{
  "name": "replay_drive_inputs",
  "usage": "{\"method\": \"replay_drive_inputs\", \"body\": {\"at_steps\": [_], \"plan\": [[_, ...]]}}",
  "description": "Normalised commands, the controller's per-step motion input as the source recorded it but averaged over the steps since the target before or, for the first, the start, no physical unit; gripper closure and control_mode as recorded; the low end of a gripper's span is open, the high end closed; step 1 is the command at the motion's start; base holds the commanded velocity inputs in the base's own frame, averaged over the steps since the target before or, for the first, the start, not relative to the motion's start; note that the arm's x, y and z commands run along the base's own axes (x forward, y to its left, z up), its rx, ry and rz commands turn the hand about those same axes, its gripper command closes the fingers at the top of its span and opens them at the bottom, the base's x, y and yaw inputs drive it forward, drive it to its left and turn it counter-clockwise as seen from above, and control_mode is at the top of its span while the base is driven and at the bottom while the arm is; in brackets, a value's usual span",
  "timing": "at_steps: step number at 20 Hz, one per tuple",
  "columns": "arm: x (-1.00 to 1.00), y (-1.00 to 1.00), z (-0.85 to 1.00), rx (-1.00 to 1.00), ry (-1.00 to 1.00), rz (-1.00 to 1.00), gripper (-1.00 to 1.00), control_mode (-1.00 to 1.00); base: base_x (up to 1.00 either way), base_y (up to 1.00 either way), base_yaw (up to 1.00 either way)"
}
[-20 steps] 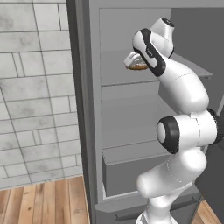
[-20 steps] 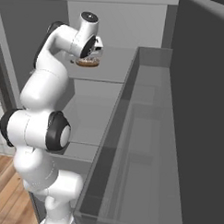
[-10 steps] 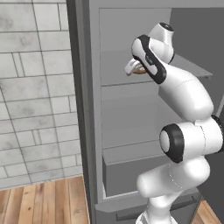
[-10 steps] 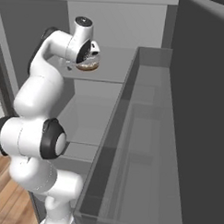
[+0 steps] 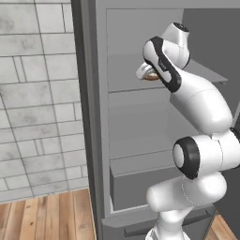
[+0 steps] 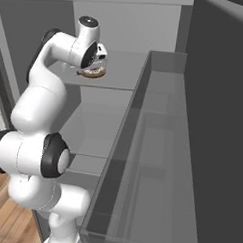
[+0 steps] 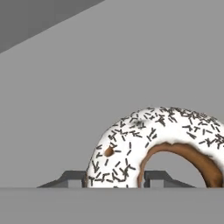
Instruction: Take the donuts from the fridge and place them on the empty tray on the dining counter.
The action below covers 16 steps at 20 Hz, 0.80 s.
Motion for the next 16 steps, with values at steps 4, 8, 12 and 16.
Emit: {"method": "replay_drive_inputs", "body": {"at_steps": [4, 8, 12, 16], "plan": [[-1.00, 0.00, 0.00, 0.00, -0.09, 0.00, 1.00, -1.00, 0.00, 0.00, 0.00], [-1.00, 0.06, -0.02, -0.01, -0.33, 0.00, 1.00, -1.00, 0.00, 0.00, 0.00], [-1.00, 0.00, -0.10, 0.00, -0.44, 0.00, 1.00, -1.00, 0.00, 0.00, 0.00], [-1.00, 0.00, -0.29, 0.00, -0.25, -0.01, 1.00, -1.00, 0.00, 0.00, 0.00]]}}
